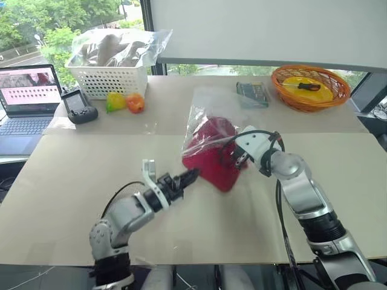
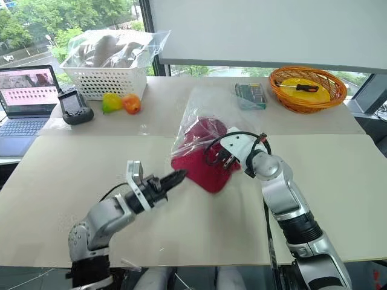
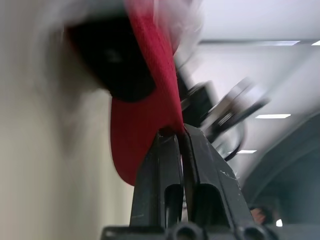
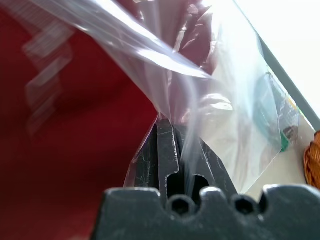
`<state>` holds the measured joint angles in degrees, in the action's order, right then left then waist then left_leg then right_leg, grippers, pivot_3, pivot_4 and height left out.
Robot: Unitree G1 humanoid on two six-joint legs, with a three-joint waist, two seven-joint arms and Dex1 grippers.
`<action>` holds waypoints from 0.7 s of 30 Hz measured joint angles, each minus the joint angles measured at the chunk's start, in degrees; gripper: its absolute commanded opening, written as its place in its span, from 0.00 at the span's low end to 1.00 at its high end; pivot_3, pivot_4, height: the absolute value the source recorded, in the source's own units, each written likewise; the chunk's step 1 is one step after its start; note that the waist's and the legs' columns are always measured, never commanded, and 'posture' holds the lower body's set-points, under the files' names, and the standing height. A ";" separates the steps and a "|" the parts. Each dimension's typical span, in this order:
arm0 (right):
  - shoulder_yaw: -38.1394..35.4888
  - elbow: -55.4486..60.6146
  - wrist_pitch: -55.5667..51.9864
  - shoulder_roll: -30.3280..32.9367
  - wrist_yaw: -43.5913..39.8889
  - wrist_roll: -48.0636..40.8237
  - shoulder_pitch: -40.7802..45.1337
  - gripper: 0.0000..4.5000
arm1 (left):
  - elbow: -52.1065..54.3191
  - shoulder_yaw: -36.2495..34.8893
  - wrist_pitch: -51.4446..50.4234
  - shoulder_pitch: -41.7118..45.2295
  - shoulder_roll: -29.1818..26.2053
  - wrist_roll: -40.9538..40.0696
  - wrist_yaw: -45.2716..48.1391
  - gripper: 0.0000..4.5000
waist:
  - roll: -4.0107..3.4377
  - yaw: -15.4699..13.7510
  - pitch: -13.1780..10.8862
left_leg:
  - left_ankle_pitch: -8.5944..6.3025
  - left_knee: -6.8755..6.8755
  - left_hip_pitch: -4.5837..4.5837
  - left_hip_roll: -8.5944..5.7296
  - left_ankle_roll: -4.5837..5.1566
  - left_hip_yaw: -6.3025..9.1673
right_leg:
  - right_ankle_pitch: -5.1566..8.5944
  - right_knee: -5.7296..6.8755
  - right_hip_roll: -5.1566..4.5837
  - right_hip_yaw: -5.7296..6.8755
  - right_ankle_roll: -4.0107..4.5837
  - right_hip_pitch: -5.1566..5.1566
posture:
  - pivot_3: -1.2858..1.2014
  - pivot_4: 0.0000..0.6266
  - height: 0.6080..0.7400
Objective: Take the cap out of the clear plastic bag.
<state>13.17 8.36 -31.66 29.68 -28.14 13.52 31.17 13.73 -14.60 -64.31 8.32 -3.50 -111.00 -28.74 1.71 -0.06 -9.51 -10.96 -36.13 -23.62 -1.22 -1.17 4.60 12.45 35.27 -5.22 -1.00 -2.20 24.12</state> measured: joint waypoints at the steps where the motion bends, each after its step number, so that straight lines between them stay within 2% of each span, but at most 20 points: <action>1: 0.00 -0.23 0.00 0.03 0.00 0.14 0.00 0.00 | -0.13 1.30 -0.41 -0.14 -1.99 -0.04 0.67 0.00 | -0.01 -0.03 0.00 | 0.01 -0.02 0.03 0.00 0.00 0.00 | 0.00 0.04 0.00 0.00 0.02 -0.01 | 0.52 0.24 0.97; 4: 0.04 -0.26 0.00 0.03 -0.03 0.55 0.00 0.00 | -0.51 3.17 -0.22 0.91 -3.81 -0.65 1.71 0.00 | -0.01 -0.27 0.00 | 0.01 -0.04 0.15 0.00 0.00 0.00 | 0.00 0.00 -0.02 0.01 0.02 -0.17 | 0.52 0.24 0.97; 8: 0.06 -0.26 0.00 0.00 -0.09 0.94 0.00 0.00 | -1.26 4.97 0.81 2.17 -2.97 -0.66 1.97 0.00 | -0.01 -0.46 0.00 | 0.00 -0.01 0.11 -0.01 0.00 -0.01 | 0.00 -0.04 -0.03 0.00 0.02 -0.13 | 0.52 0.24 0.97; 12: 0.09 -0.27 -0.01 -0.02 -0.37 1.04 0.01 0.00 | -0.37 7.05 0.46 -0.57 -5.31 -0.65 5.75 0.00 | -0.02 -0.01 0.00 | 0.00 0.08 0.13 0.01 0.00 -0.04 | 0.01 0.04 -0.01 -0.05 0.04 -0.03 | 0.52 0.24 0.97; 14: 0.13 -0.35 0.00 -0.07 -0.44 1.05 0.02 0.00 | 0.62 7.45 0.17 -2.80 -7.86 -0.62 9.18 0.00 | -0.02 0.27 0.00 | 0.01 0.07 0.15 0.05 0.00 -0.04 | 0.03 0.14 0.02 -0.06 0.08 0.01 | 0.52 0.24 0.97; 19: 0.34 -0.65 0.00 -0.12 -0.47 1.12 0.17 0.00 | 1.81 7.04 -1.26 -6.54 -18.19 -0.64 20.38 0.00 | -0.04 0.60 -0.01 | 0.01 0.06 0.36 0.05 0.00 -0.08 | 0.27 0.51 0.01 -0.08 0.27 -0.02 | 0.52 0.24 0.97; 21: 0.67 -1.02 0.00 -0.17 -0.50 1.24 0.40 0.00 | 2.59 6.76 -2.33 -8.94 -24.46 -0.61 27.43 0.00 | -0.04 0.88 -0.01 | 0.00 0.09 0.37 0.09 0.01 -0.08 | 0.37 0.58 0.03 -0.07 0.35 0.02 | 0.52 0.24 0.97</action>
<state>13.85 7.34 -31.66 29.51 -28.64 14.76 31.57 16.32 -7.84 -66.64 -0.61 -27.96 -111.61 -1.31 1.67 0.82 -9.52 -10.96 -36.04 -23.25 -1.13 -1.16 4.52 12.83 35.86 -5.19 -1.07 -1.85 24.14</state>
